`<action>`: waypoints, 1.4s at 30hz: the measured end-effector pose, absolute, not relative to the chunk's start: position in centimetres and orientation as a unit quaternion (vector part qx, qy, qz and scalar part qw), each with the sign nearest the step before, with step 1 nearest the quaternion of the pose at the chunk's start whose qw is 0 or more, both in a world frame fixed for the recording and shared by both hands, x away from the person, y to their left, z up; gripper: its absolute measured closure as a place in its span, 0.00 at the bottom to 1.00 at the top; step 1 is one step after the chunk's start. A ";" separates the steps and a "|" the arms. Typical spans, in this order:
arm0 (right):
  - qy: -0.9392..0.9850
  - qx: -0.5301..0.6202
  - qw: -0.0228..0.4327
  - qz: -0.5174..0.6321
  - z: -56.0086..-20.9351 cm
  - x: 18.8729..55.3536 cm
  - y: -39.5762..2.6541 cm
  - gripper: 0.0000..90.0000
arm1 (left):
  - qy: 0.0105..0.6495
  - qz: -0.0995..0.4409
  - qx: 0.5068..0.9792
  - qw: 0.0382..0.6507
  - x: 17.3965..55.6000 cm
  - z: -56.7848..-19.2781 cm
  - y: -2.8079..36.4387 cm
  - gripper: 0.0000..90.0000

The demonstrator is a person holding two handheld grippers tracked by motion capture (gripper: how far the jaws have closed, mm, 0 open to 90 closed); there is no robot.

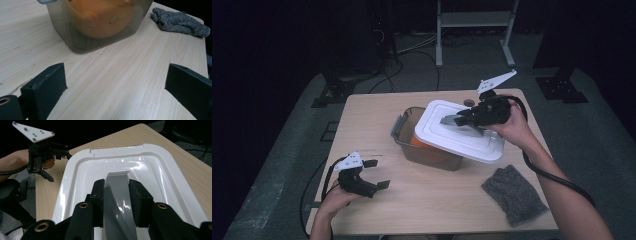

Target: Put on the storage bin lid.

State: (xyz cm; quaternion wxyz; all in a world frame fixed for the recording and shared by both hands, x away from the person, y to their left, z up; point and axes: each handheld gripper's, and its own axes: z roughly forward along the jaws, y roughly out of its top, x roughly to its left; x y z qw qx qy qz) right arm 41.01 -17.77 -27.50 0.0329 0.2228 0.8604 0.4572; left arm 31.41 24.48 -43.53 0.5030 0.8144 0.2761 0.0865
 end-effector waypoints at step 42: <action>0.878 0.193 -0.001 0.439 -31.4 46.3 -10.8 0.73 | 0.274 0.083 0.811 0.510 31.3 -43.4 24.6 0.03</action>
